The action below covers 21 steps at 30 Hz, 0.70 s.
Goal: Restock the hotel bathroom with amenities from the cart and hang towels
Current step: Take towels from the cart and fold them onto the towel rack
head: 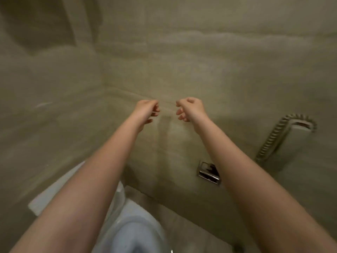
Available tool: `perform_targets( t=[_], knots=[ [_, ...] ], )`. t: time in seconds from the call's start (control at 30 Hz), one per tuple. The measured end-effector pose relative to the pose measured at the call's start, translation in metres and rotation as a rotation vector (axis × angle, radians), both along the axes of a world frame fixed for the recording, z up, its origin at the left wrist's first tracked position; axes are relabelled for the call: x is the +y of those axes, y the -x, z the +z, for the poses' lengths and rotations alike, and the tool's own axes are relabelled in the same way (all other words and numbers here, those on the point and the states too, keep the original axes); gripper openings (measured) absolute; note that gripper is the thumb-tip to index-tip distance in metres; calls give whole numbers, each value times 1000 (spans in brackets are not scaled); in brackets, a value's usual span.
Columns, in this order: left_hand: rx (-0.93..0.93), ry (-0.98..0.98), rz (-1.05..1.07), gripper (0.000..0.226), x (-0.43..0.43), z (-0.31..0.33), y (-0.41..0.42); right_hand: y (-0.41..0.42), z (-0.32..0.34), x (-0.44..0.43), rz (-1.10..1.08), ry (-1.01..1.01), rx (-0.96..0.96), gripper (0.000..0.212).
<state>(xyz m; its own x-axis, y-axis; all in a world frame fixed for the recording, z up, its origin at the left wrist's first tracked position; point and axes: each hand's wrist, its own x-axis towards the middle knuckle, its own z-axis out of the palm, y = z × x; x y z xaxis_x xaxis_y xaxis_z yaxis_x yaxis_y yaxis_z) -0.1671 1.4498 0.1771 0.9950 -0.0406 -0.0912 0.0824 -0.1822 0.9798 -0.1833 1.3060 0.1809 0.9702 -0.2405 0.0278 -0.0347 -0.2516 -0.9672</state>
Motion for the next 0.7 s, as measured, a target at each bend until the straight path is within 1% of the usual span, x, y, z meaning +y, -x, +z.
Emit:
perform_targets(
  t=[0.13,0.27,0.43,0.53,0.7],
  knots=[
    [40,8,-237,24,-114,-19,17,51,-21,-105,-231,-58,9,14],
    [54,6,-476,24,-230,-31,56,111,-38,-204,-443,-124,-27,22],
    [41,-10,-732,23,-375,-44,126,201,-59,-326,-703,-139,-34,22],
    [45,-52,-894,22,-458,-50,175,262,-67,-396,-838,-162,-27,22],
    [62,-69,-1088,21,-577,-59,246,356,-84,-495,-1046,-173,23,20]
  ],
)
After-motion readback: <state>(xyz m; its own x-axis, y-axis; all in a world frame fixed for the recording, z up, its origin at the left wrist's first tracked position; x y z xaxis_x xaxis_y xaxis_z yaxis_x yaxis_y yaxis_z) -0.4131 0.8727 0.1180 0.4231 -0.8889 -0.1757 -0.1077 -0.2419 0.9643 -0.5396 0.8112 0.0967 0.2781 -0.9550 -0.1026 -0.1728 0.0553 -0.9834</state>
